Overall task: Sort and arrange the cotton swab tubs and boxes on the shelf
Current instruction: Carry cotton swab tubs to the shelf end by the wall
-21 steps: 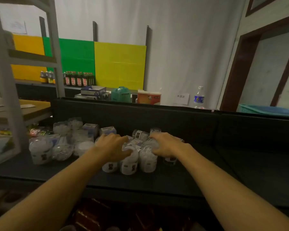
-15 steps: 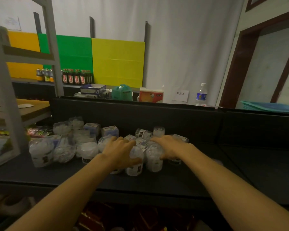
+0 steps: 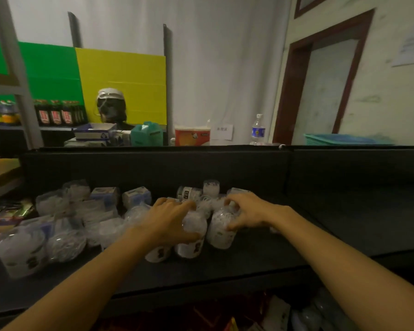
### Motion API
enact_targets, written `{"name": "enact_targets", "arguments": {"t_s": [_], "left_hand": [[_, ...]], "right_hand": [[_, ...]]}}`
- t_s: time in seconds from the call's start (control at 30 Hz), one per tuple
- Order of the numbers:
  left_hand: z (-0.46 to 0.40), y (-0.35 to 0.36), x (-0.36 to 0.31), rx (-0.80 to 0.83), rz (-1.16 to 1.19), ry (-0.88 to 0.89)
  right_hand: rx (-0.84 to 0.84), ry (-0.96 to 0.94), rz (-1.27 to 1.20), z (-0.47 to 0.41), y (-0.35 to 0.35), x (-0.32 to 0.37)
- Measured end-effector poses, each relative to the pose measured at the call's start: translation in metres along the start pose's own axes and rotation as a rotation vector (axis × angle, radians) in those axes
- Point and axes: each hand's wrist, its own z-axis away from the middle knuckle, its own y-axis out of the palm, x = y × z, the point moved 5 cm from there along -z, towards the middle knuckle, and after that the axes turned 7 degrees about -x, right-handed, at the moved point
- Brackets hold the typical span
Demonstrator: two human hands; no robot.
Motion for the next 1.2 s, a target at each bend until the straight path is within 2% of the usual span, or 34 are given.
{"name": "enact_targets", "arguments": {"t_s": [0.23, 0.5, 0.77, 0.93, 1.2], "left_hand": [[-0.034, -0.033, -0.021, -0.144, 0.092, 0.184], [-0.079, -0.043, -0.101, -0.173, 0.172, 0.313], [-0.12, -0.032, -0.214, -0.175, 0.19, 0.379], [-0.147, -0.018, -0.295, -0.184, 0.217, 0.426], [-0.177, 0.006, -0.419, -0.185, 0.222, 0.514]], "right_hand": [[-0.266, 0.083, -0.111, 0.054, -0.055, -0.033], [-0.451, 0.181, -0.13, 0.113, -0.116, -0.103], [-0.504, 0.173, -0.054, 0.157, -0.166, -0.203], [-0.471, 0.188, -0.008, 0.188, -0.199, -0.28], [-0.442, 0.303, 0.188, 0.253, -0.235, -0.39]]}}
